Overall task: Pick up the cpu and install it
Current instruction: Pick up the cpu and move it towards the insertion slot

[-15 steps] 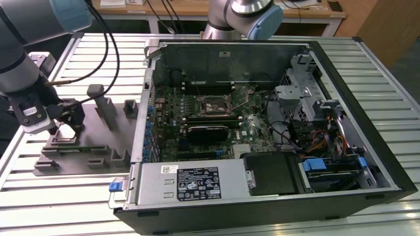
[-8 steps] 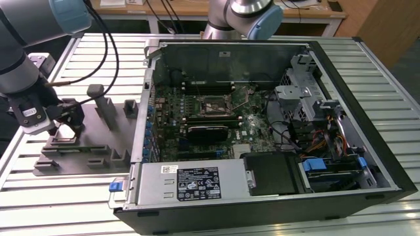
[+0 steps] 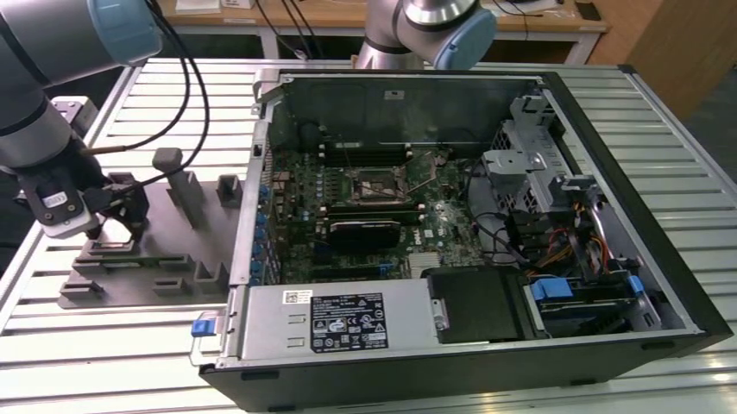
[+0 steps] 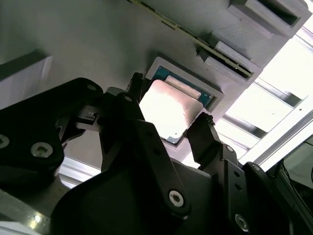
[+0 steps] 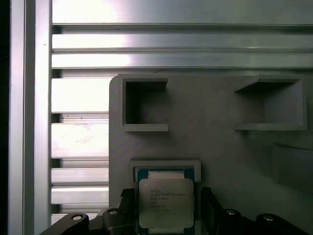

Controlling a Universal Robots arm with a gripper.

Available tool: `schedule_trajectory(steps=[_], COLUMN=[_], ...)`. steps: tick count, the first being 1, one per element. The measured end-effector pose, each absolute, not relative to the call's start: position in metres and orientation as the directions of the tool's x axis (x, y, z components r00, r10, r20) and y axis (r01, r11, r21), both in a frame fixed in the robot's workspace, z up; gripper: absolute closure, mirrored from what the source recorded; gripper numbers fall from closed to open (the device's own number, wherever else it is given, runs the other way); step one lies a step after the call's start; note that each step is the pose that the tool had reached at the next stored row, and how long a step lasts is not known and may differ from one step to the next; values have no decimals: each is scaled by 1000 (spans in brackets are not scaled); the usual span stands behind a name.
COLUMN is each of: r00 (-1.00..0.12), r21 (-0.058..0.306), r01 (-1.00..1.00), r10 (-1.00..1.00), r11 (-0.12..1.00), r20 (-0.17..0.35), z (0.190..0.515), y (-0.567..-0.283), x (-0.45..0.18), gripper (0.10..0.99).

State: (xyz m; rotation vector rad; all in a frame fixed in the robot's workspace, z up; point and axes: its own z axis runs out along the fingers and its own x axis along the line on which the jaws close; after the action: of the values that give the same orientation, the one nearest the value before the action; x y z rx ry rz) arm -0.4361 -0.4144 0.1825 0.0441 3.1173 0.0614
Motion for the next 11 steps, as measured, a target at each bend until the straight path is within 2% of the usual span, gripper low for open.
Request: schedule_trajectory(steps=[11], r00=[-999], r21=[40], r01=[28], r10=[29], r11=[999], r20=[-23], z=[182], y=[-414], x=[-436], gripper=[439])
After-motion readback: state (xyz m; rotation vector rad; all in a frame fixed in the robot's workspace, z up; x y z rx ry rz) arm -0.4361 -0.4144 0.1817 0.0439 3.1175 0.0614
